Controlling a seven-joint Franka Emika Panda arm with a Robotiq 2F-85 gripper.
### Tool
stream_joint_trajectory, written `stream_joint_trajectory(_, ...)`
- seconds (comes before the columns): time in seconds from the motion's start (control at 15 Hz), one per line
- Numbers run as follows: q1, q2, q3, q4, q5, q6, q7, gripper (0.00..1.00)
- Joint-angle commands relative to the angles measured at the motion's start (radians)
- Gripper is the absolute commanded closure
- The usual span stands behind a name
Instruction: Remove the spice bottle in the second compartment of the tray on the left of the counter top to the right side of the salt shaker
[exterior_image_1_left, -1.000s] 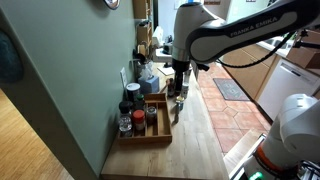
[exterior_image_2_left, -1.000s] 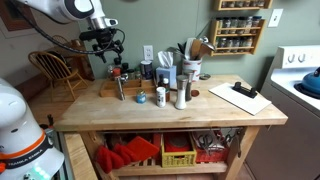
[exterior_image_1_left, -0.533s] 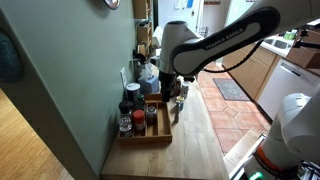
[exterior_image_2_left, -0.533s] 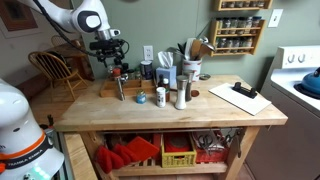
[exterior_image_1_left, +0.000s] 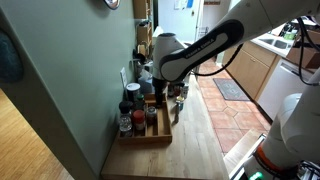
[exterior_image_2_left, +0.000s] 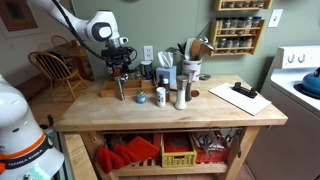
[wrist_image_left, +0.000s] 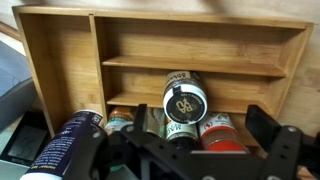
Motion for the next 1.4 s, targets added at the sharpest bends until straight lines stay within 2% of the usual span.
stream_joint_trajectory(0.0,-0.033,0.078,0.033,0.031,0.059,0.058,-0.073,0.0)
stream_joint_trajectory(0.4,-0.062,0.142,0.077,0.035,0.077,0.088,-0.103,0.0)
stream_joint_trajectory(0.8,-0.088,0.184,0.096,0.059,0.044,0.128,-0.071,0.0)
stream_joint_trajectory(1.27,-0.107,0.235,0.11,0.107,0.028,0.093,-0.074,0.0)
stream_joint_trajectory(1.33,-0.108,0.24,0.11,0.109,0.013,0.09,-0.063,0.25)
